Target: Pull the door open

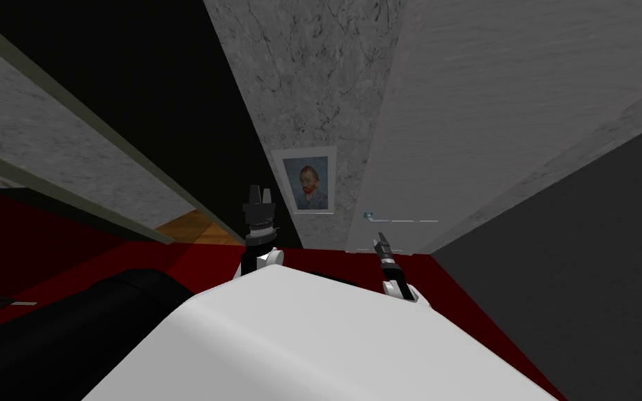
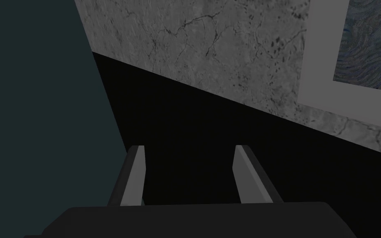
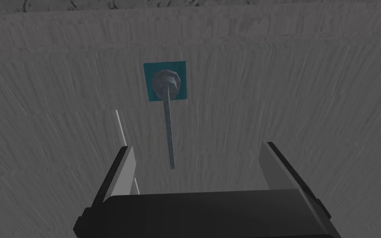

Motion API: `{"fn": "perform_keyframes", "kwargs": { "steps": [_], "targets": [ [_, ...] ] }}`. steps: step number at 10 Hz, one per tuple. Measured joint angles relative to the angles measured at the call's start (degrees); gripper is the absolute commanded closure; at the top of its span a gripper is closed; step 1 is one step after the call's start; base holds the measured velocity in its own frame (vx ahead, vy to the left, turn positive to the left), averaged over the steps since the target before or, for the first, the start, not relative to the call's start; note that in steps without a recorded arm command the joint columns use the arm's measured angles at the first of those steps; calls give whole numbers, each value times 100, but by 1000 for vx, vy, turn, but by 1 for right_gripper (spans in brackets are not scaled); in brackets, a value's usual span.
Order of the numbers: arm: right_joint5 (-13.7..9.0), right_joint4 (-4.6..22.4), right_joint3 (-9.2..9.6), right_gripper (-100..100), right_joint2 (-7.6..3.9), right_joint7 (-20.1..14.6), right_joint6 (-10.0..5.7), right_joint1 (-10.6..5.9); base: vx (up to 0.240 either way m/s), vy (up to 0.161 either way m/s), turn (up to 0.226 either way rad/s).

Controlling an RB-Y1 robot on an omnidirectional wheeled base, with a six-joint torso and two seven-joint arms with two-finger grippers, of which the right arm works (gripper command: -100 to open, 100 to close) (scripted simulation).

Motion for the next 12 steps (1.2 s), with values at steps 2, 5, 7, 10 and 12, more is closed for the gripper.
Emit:
{"fn": "perform_keyframes", "kwargs": {
  "steps": [2,5,7,10,12],
  "targets": [
    [-11,283,32,-100,-38,-25,-91,-95,44,-146,113],
    [-26,664,68,-100,-85,-57,-190,-244,36,-127,100],
    [-31,812,81,-100,-98,-67,-240,-299,21,-29,90],
    [-117,910,-161,-100,-133,-41,-278,-263,82,10,301],
    [-188,1177,-361,-100,-202,-77,-417,-304,113,18,263]
  ]
}}
